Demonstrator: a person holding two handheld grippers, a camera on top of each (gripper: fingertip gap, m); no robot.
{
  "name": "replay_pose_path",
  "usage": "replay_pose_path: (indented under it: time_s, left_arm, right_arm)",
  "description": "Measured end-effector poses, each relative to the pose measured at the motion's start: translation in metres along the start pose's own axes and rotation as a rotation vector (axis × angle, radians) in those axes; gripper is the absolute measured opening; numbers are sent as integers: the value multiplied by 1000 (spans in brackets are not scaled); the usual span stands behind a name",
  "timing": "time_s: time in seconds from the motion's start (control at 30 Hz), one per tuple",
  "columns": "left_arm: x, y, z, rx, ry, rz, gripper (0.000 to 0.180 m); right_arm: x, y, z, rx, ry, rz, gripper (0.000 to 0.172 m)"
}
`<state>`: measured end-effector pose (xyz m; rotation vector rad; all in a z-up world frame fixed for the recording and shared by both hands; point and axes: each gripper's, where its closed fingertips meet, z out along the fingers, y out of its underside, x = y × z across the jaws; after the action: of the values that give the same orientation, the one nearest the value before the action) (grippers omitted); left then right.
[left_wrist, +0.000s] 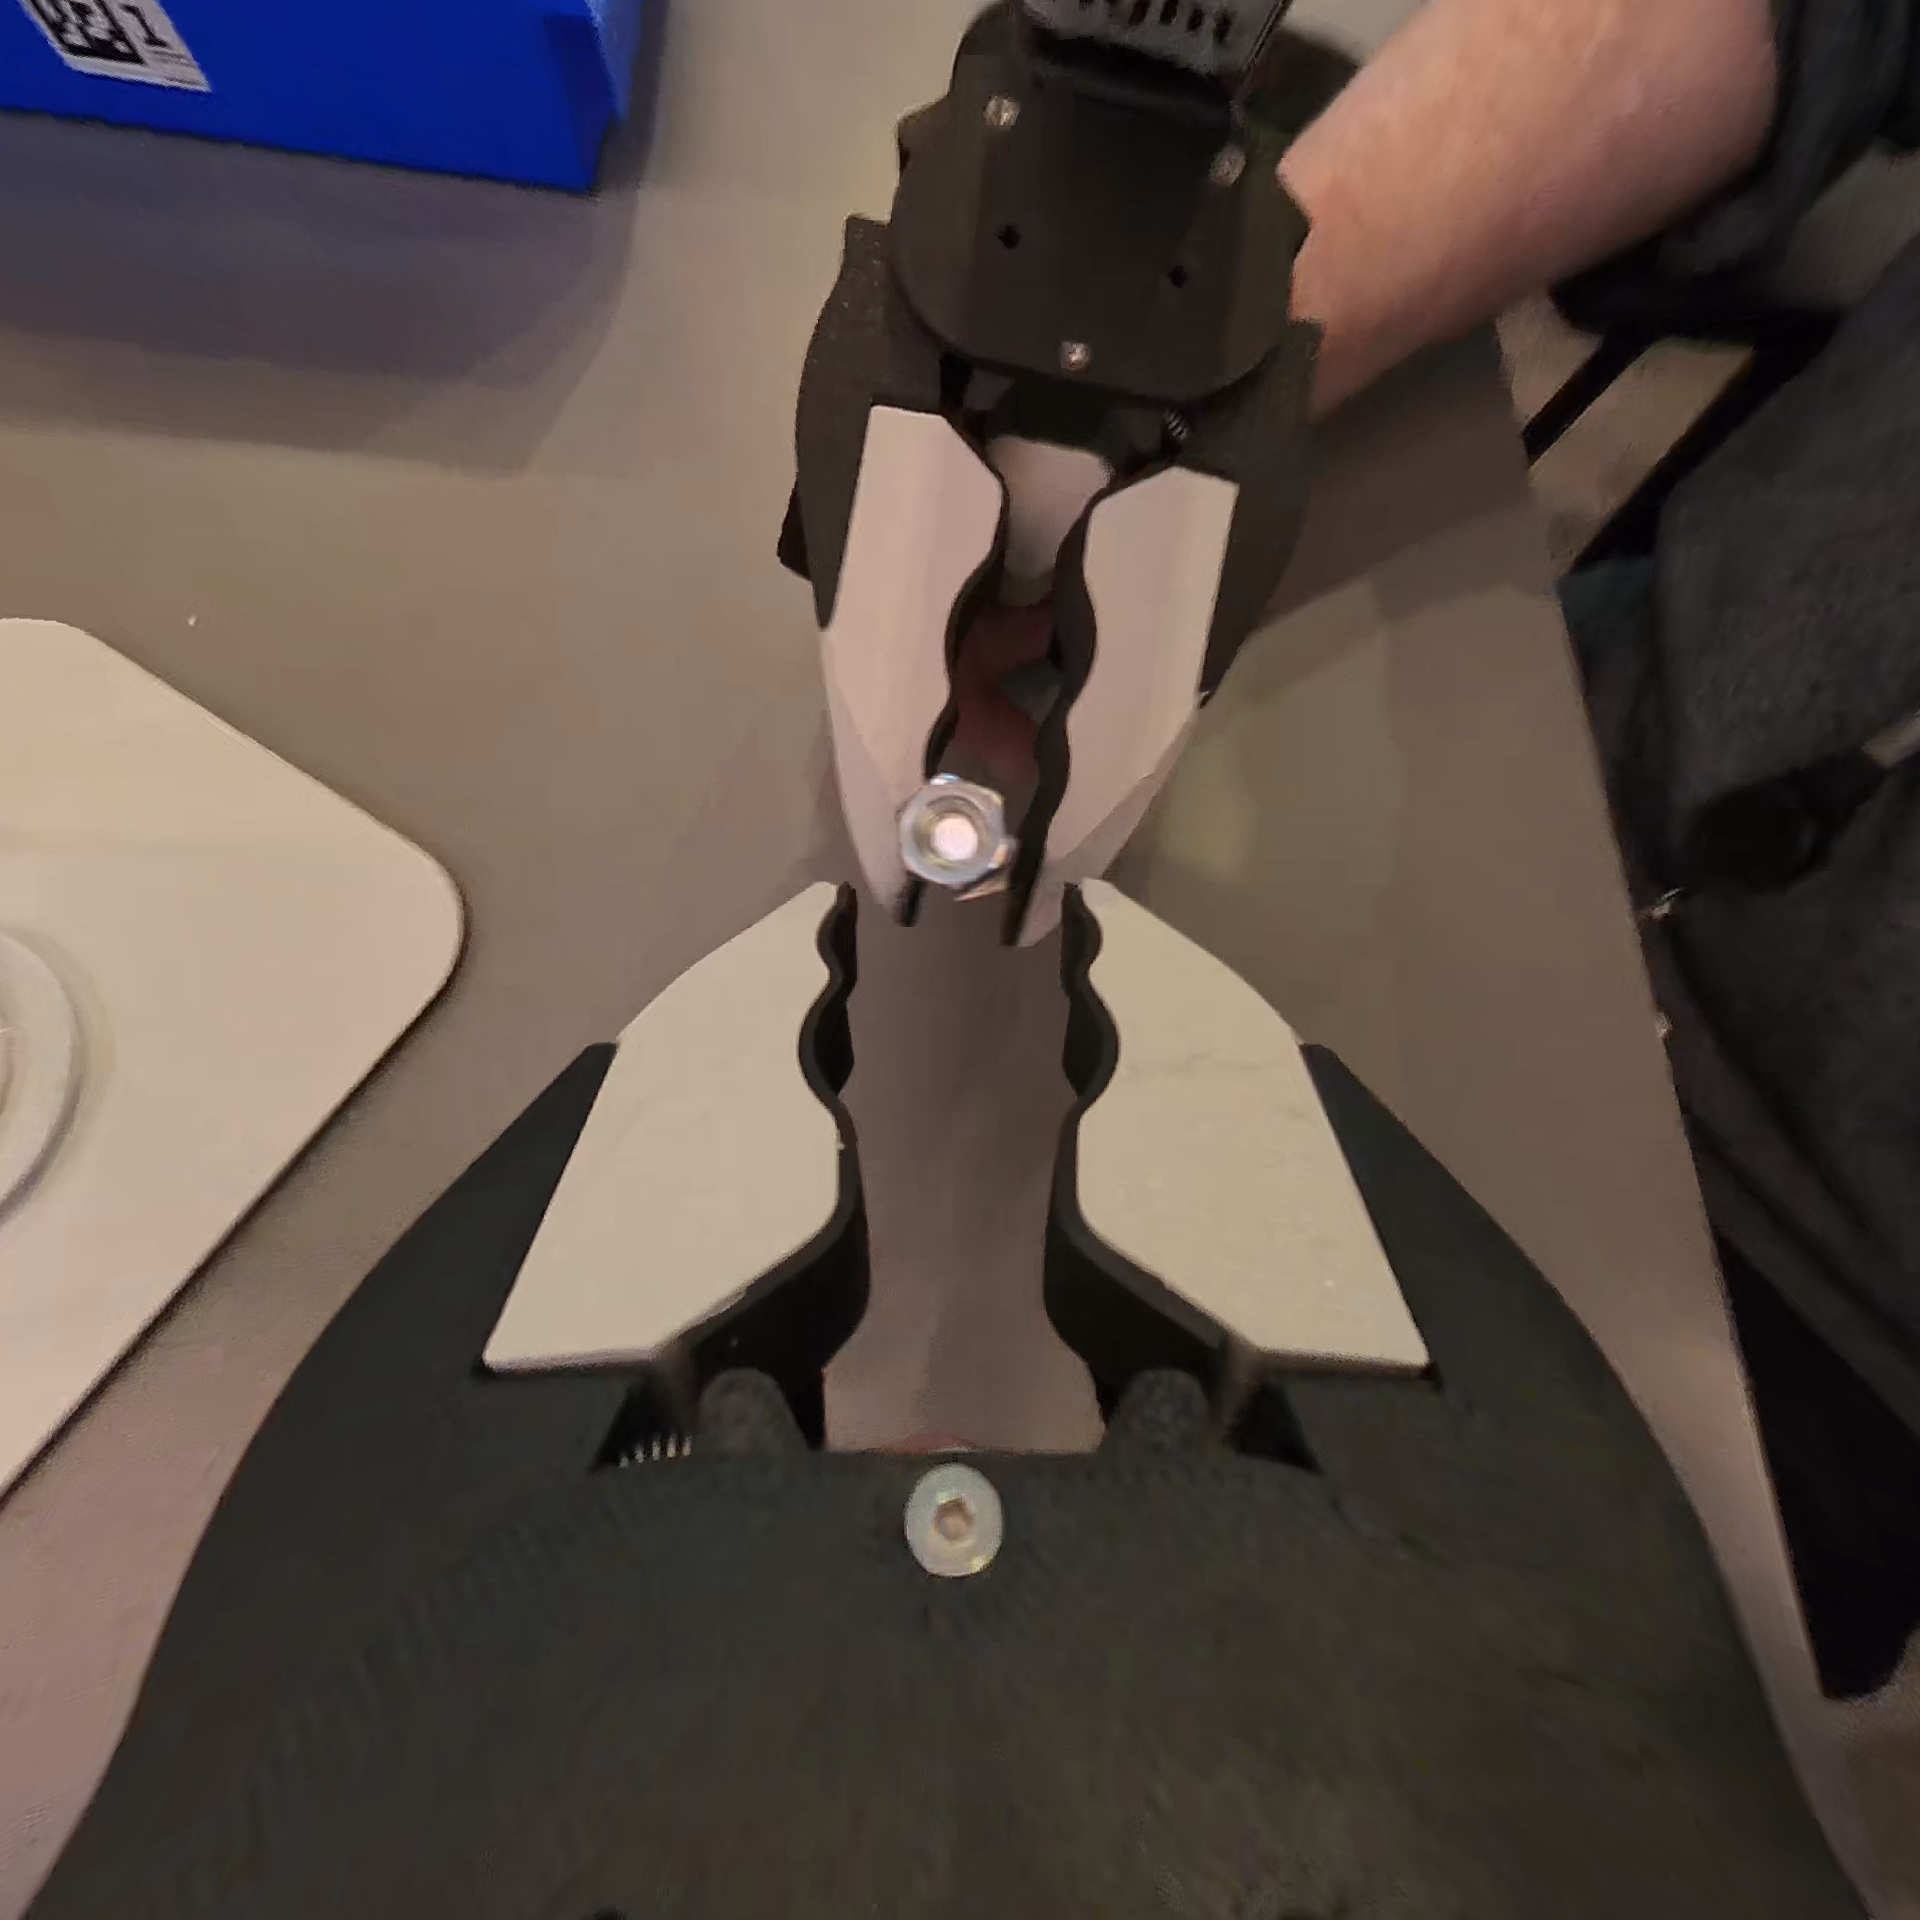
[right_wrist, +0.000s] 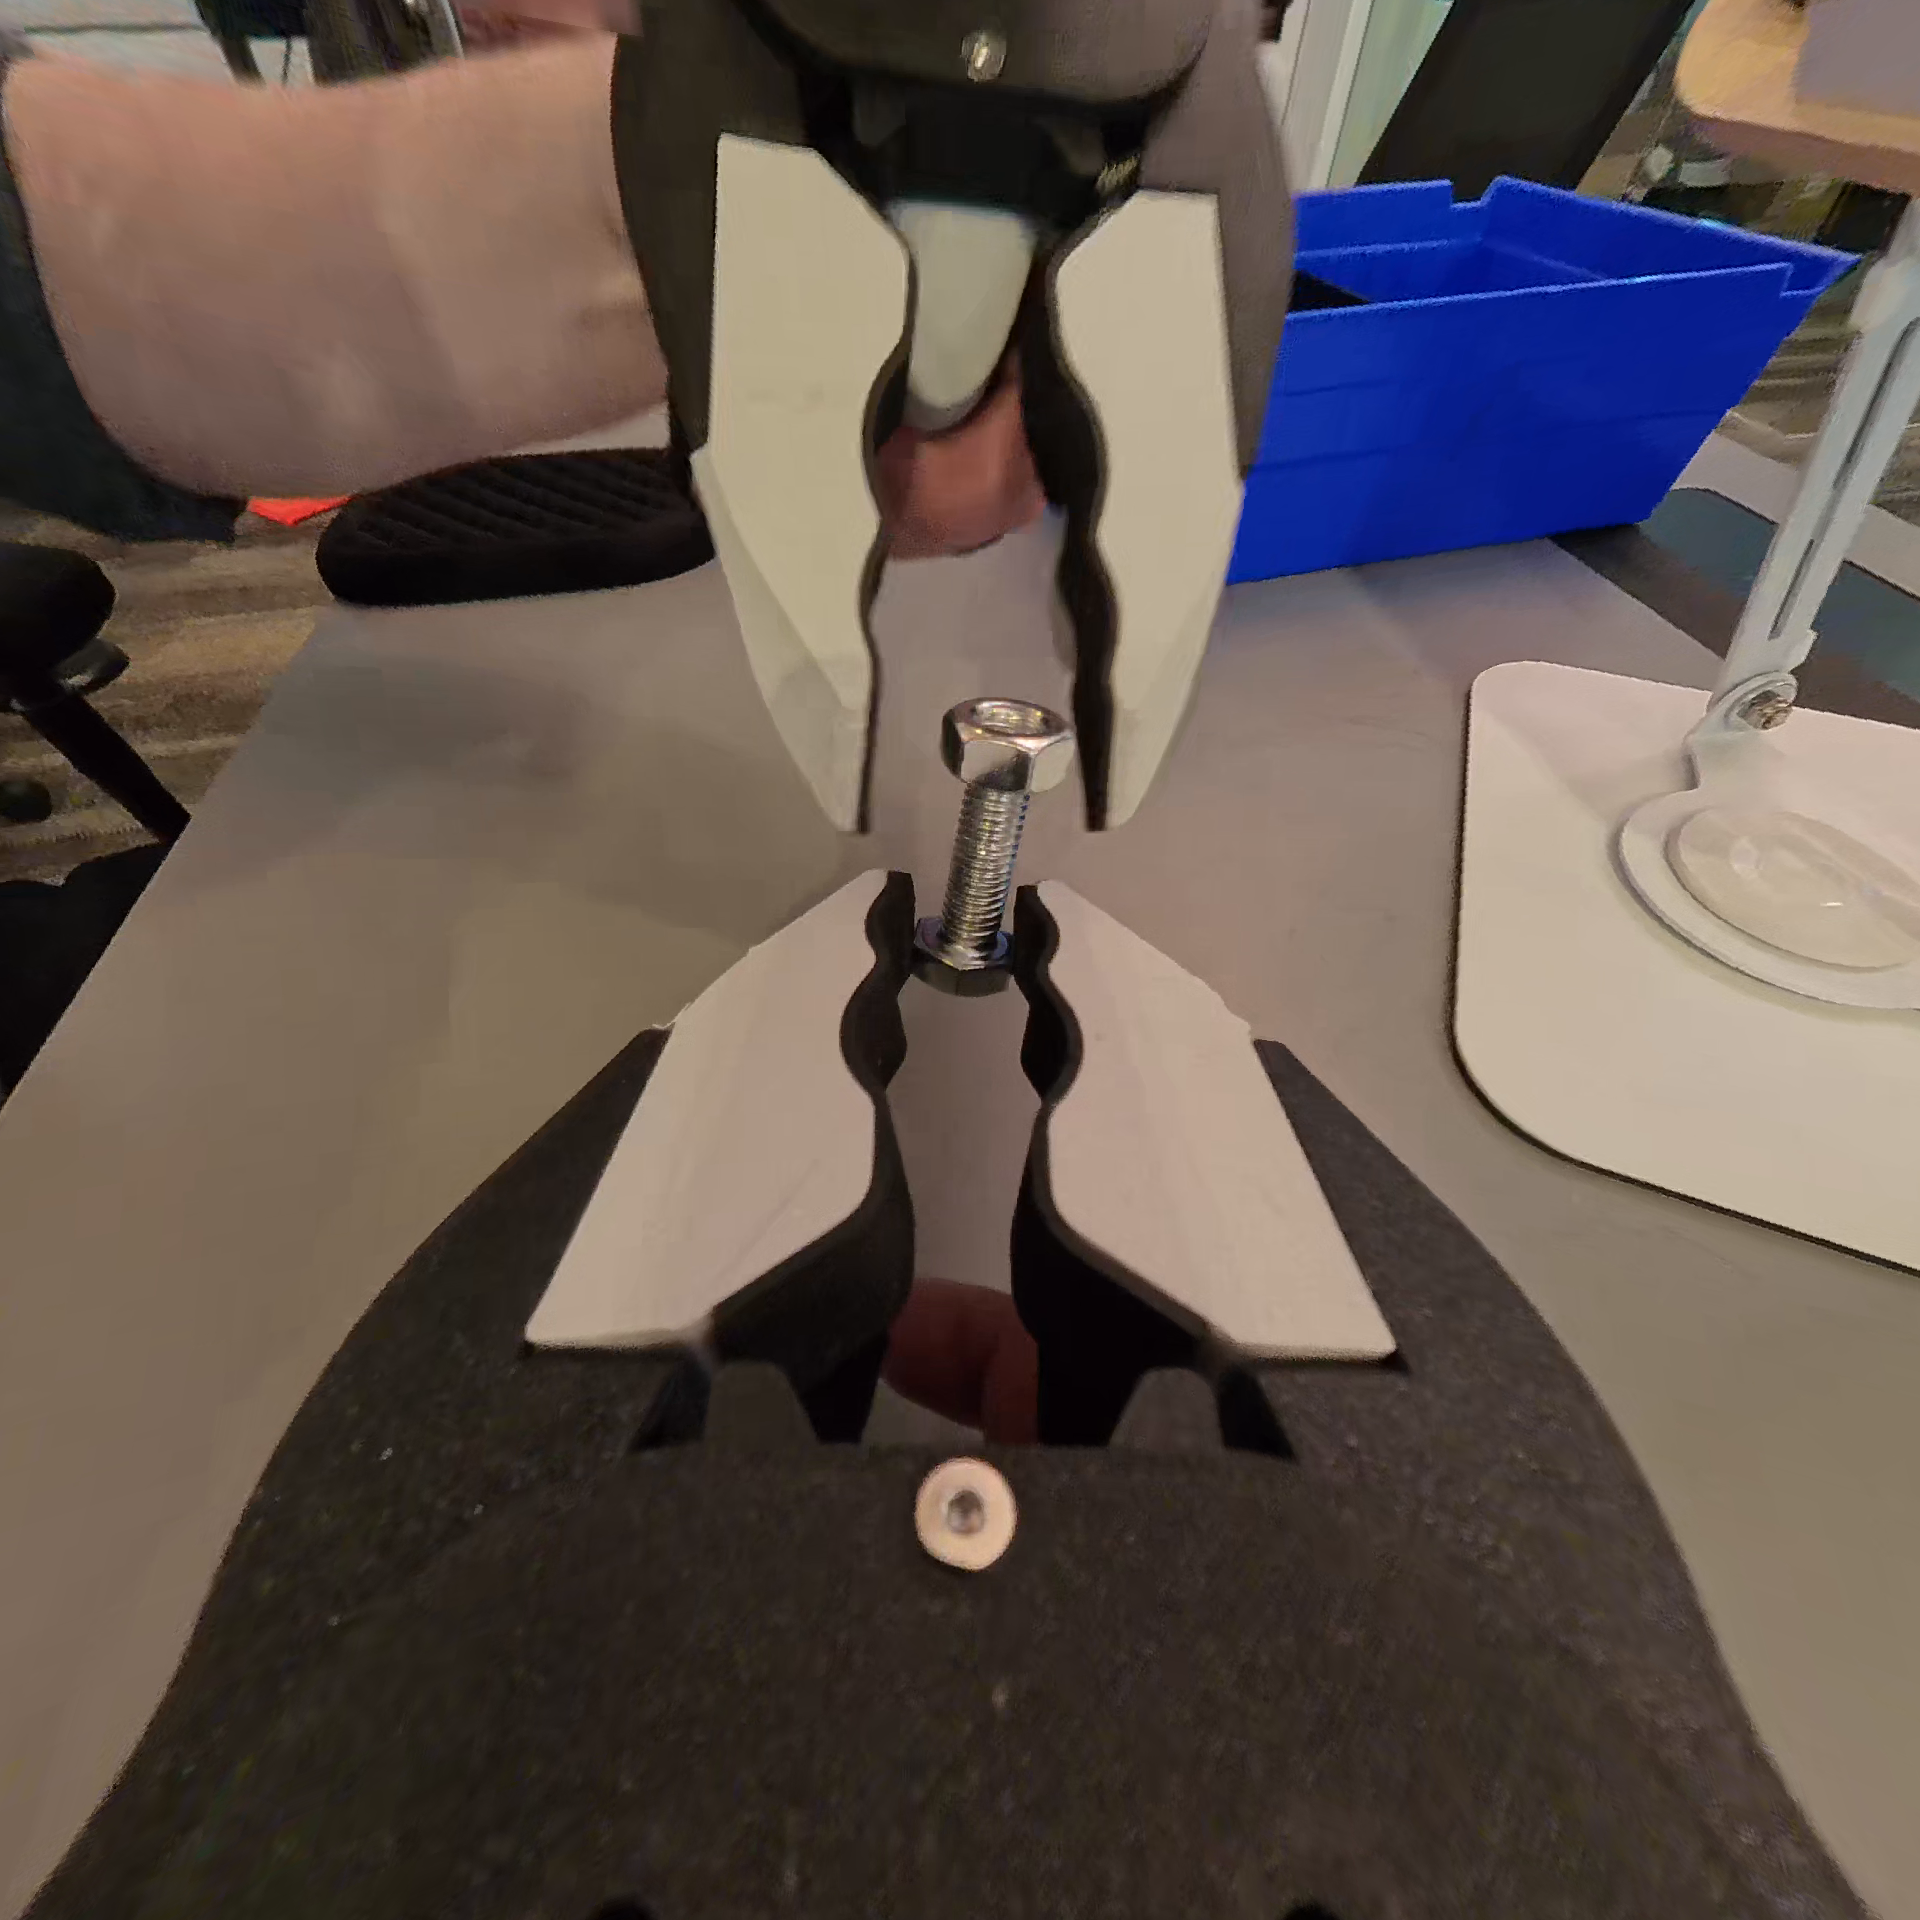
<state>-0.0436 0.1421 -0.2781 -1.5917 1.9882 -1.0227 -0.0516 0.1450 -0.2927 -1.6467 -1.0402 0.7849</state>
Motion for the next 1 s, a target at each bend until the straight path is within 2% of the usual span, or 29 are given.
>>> replay_pose_path:
  time_s: [0.23, 0.33, 0.5, 0.73, 1.0]
  left_arm:
    - [0, -16, 2, 260, 39, -124, 30]
    - [-2, -23, 0, 329, 35, -141, 24]
    - [-4, -27, 2, 372, 20, -153, 17]
    - [-6, -29, 3, 415, 8, -167, 17]
    - [-4, -28, 3, 326, -11, -118, 21]
  right_arm:
    - [5, -10, -5, 73, 19, 34, 19]
    - [5, -10, -5, 78, 32, 18, 19]
    - [7, -12, -6, 92, 45, 27, 19]
    - [10, -14, -7, 106, 54, 41, 19]
    - [8, -13, -6, 102, 50, 35, 19]
